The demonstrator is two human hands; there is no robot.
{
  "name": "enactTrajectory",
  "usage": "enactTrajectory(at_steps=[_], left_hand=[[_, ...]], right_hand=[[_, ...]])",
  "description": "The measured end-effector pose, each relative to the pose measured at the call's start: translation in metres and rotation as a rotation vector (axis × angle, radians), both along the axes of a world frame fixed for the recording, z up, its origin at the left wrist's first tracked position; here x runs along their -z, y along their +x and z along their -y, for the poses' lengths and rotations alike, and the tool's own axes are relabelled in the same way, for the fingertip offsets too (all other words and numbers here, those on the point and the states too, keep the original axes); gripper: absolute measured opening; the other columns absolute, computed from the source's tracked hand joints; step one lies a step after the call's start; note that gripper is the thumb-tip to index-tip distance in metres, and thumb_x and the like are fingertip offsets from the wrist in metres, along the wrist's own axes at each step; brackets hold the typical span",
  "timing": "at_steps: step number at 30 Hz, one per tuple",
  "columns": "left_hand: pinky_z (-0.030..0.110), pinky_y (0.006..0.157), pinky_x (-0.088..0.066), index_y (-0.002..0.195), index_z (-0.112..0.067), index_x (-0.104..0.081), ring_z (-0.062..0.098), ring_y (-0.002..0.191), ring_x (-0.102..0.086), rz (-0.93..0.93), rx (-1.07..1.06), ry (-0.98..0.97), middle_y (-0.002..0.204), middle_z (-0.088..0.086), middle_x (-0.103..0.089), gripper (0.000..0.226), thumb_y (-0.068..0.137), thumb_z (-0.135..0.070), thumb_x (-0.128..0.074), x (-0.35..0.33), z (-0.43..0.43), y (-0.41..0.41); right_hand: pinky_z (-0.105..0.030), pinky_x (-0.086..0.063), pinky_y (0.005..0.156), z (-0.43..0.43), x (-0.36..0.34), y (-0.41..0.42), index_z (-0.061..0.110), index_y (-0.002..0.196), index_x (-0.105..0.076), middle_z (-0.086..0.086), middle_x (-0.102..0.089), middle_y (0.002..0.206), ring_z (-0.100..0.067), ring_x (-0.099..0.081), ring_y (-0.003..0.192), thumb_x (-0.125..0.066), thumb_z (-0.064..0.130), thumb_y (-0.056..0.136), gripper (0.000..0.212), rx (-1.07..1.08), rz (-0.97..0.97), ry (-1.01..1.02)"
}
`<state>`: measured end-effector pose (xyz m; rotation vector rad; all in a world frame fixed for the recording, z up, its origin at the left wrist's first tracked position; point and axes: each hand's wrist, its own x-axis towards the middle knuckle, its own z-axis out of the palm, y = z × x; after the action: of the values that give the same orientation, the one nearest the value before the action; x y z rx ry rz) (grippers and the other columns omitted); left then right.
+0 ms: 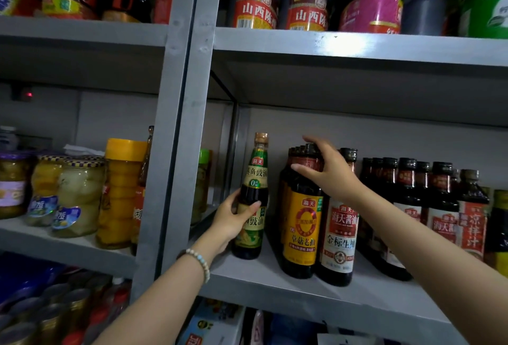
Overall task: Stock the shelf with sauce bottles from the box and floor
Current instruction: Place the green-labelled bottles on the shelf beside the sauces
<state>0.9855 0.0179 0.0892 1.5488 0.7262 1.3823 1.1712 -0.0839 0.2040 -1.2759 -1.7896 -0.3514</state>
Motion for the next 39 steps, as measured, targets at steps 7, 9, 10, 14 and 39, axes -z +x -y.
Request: enactTrajectory(at_steps=[7,9,10,14,39], left_hand=[[0.013,0.064,-0.041,0.137,-0.03,-0.041,0.005,0.1,-0.047,-0.015,-0.027,0.02,0.133,0.002,-0.053,0.063,0.08,-0.034,-0.069,0.001,-0.022,0.006],[0.016,0.067,-0.043,0.136,-0.029,-0.041,0.008,0.103,-0.05,-0.009,-0.034,0.025,0.132,0.003,-0.054,0.062,0.081,-0.033,-0.068,0.0,-0.026,0.007],[0.019,0.071,-0.045,0.137,-0.028,-0.041,0.011,0.107,-0.051,-0.014,-0.03,0.022,0.133,0.003,-0.054,0.061,0.082,-0.033,-0.068,0.0,-0.028,0.007],[0.02,0.071,-0.046,0.126,-0.034,-0.046,0.012,0.107,-0.052,0.007,-0.013,0.019,0.129,0.003,-0.057,0.048,0.083,-0.031,-0.067,0.0,-0.033,0.008],[0.015,0.064,-0.041,0.105,-0.045,-0.044,-0.008,0.084,-0.049,0.069,-0.017,0.045,0.094,-0.023,-0.054,0.034,0.085,-0.028,-0.066,0.007,-0.043,0.016]], right_hand=[[-0.037,-0.038,0.106,-0.009,0.005,0.005,0.02,0.137,-0.04,-0.003,-0.043,0.138,-0.019,-0.035,0.131,-0.07,0.021,0.082,0.063,0.013,0.073,0.1],[-0.034,-0.036,0.104,-0.011,0.006,0.006,0.02,0.137,-0.041,-0.002,-0.044,0.137,-0.018,-0.035,0.13,-0.071,0.021,0.082,0.062,0.007,0.075,0.108],[-0.033,-0.036,0.102,-0.012,0.007,0.007,0.02,0.136,-0.041,-0.002,-0.044,0.137,-0.018,-0.036,0.129,-0.071,0.021,0.082,0.062,0.005,0.077,0.111],[-0.035,-0.039,0.103,-0.013,0.007,0.007,0.021,0.135,-0.041,-0.002,-0.044,0.135,-0.017,-0.037,0.128,-0.07,0.02,0.082,0.061,-0.019,0.057,0.108],[-0.045,-0.042,0.104,-0.012,0.008,0.006,0.02,0.135,-0.041,-0.001,-0.041,0.135,-0.018,-0.036,0.128,-0.069,0.017,0.083,0.06,-0.022,0.043,0.089]])
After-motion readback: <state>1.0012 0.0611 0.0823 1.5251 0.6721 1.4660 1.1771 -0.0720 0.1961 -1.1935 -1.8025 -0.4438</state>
